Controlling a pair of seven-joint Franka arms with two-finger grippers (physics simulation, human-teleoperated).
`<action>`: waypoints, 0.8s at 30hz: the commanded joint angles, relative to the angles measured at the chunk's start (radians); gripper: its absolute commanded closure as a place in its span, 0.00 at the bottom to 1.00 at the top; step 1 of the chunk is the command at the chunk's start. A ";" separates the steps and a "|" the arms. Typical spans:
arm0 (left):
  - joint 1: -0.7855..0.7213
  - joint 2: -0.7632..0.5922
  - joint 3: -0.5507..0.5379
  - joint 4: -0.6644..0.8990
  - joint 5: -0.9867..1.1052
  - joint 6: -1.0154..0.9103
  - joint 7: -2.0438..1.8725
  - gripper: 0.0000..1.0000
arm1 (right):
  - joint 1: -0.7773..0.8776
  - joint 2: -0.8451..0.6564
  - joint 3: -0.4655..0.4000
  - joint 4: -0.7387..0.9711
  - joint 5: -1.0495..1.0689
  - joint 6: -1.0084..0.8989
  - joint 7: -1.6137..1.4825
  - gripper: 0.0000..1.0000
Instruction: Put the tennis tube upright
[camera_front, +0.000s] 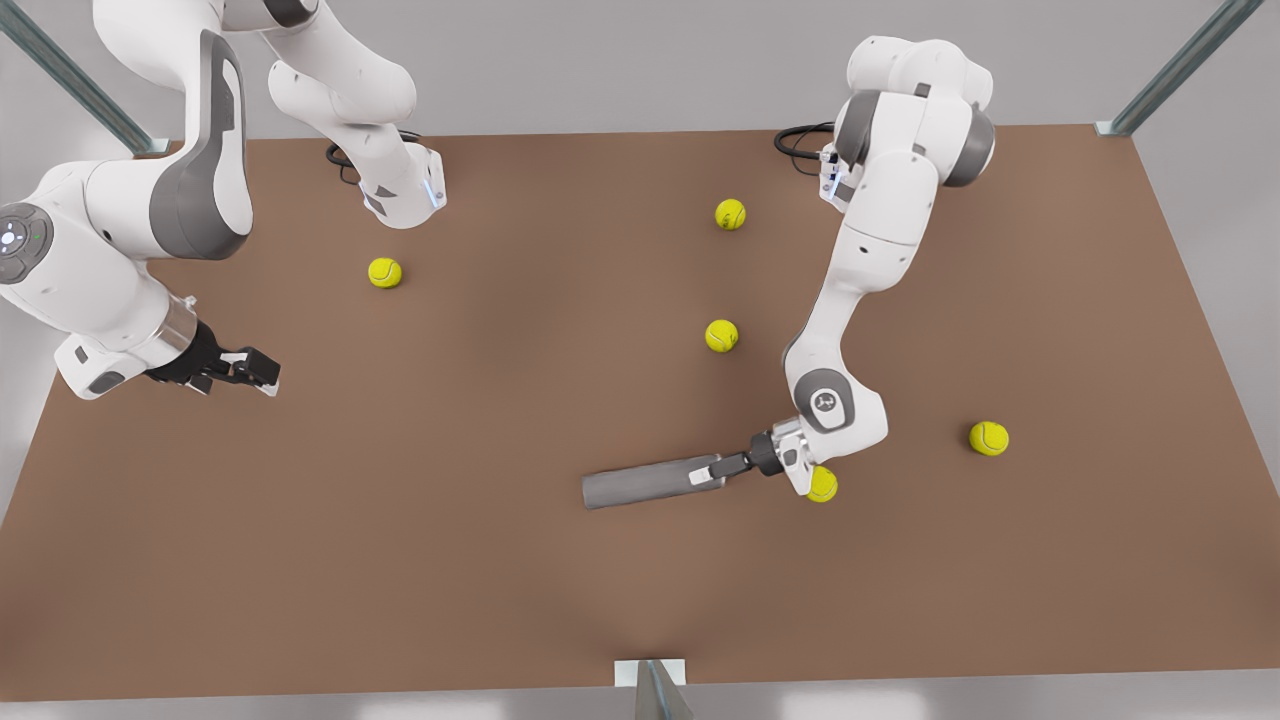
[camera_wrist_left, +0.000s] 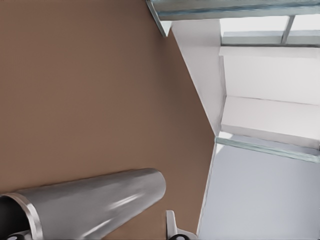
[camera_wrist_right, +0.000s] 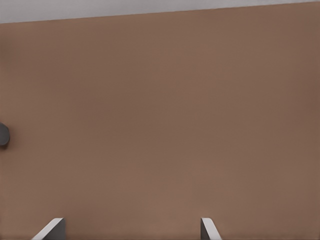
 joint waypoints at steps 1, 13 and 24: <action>0.000 -0.004 0.000 0.000 -0.021 -0.014 0.031 0.00 | -0.001 -0.001 0.000 0.001 0.001 -0.004 0.037 0.00; 0.000 -0.019 0.002 0.000 -0.043 -0.023 -0.023 0.79 | 0.001 0.004 0.000 0.004 0.002 -0.019 0.039 0.00; 0.009 -0.140 0.015 -0.006 0.017 -0.090 -0.305 0.79 | -0.001 0.008 0.000 0.014 0.002 -0.013 0.039 0.00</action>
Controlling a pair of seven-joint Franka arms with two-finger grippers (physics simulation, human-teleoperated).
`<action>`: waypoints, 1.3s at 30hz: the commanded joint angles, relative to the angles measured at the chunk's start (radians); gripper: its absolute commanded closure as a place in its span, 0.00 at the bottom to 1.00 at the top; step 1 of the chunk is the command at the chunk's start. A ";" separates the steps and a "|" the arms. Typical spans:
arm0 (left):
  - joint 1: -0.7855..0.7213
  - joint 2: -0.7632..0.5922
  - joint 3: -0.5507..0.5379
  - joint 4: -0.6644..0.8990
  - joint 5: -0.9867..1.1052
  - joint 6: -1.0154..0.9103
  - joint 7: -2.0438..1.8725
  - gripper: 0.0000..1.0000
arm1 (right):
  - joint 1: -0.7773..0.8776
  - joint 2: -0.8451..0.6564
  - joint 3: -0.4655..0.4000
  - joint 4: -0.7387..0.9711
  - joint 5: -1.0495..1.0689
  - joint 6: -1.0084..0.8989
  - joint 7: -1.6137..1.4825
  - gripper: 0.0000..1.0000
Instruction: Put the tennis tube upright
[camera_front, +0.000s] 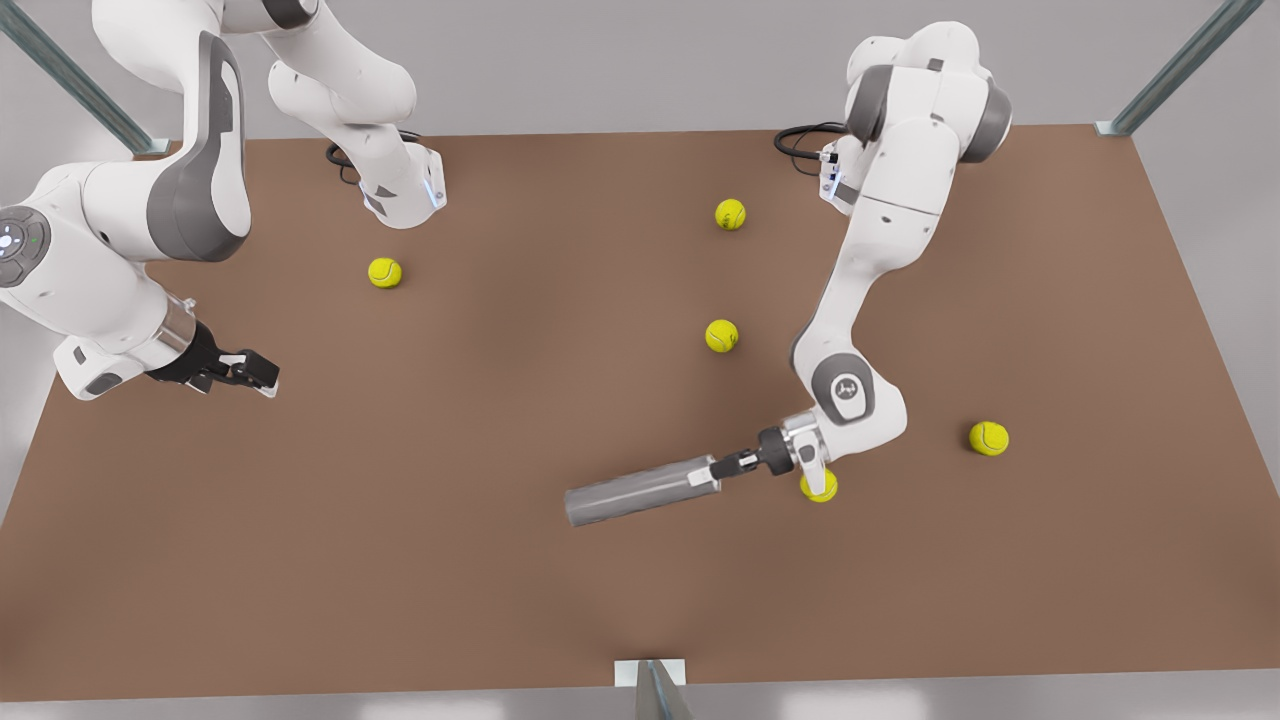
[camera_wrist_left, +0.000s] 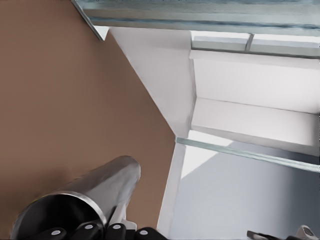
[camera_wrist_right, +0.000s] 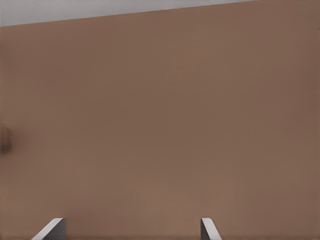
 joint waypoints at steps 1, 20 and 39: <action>0.002 -0.031 0.017 -0.003 0.092 -0.027 -0.269 0.79 | 0.000 -0.001 0.000 0.000 0.001 -0.001 0.010 0.00; -0.006 -0.356 0.215 0.048 1.377 -0.293 -0.669 0.79 | 0.000 -0.001 0.000 0.000 0.001 -0.001 0.010 0.00; -0.017 -0.295 0.203 0.042 1.646 -0.330 -0.675 0.79 | 0.000 -0.001 0.000 0.000 0.001 -0.001 0.010 0.00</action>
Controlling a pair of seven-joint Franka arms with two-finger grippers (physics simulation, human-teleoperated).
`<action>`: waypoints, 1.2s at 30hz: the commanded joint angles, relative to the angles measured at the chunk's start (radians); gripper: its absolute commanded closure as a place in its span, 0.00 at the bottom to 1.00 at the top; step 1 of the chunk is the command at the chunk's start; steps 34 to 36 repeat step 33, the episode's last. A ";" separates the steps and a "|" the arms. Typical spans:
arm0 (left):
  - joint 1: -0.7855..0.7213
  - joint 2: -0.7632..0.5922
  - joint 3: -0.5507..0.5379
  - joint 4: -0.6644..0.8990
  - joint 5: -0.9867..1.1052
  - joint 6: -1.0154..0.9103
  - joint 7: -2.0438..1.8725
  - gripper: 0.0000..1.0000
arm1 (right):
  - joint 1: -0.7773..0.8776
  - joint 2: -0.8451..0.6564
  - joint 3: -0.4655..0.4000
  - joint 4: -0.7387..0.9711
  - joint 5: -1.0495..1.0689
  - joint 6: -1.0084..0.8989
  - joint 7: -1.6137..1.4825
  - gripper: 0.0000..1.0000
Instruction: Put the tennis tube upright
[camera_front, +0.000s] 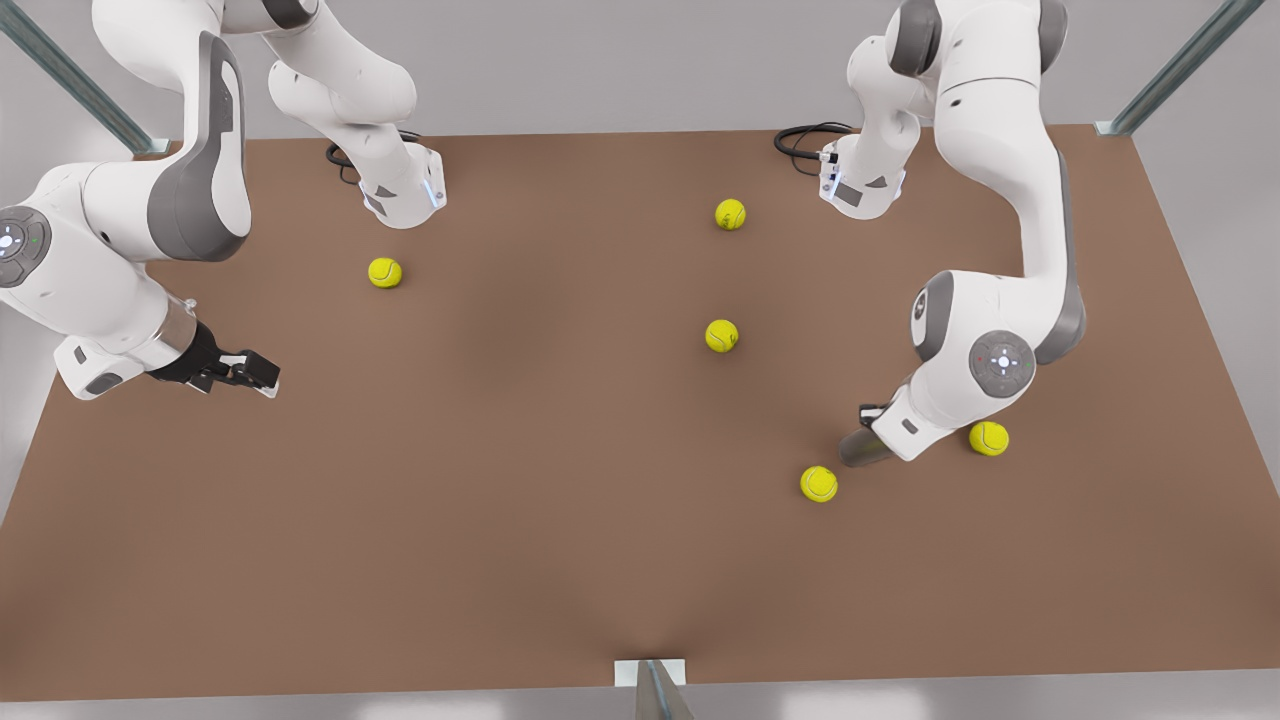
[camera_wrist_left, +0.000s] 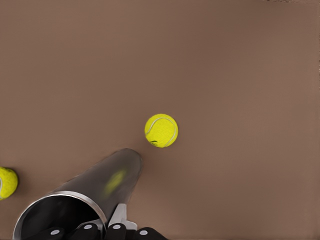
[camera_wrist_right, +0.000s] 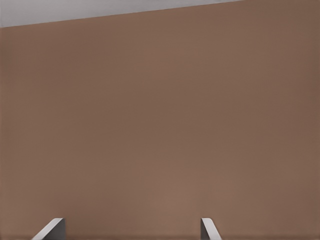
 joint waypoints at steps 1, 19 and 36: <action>0.000 0.001 0.000 0.000 -0.023 0.004 -0.094 0.79 | 0.001 -0.001 0.000 0.000 0.001 -0.002 0.001 0.00; -0.006 0.022 0.002 0.005 -0.018 -0.005 -0.081 0.00 | 0.001 -0.001 0.000 0.000 0.002 -0.002 0.001 0.00; -0.006 -0.518 -0.014 -0.255 0.146 -0.109 0.075 0.00 | -0.001 0.002 0.000 0.001 0.002 -0.003 0.001 0.00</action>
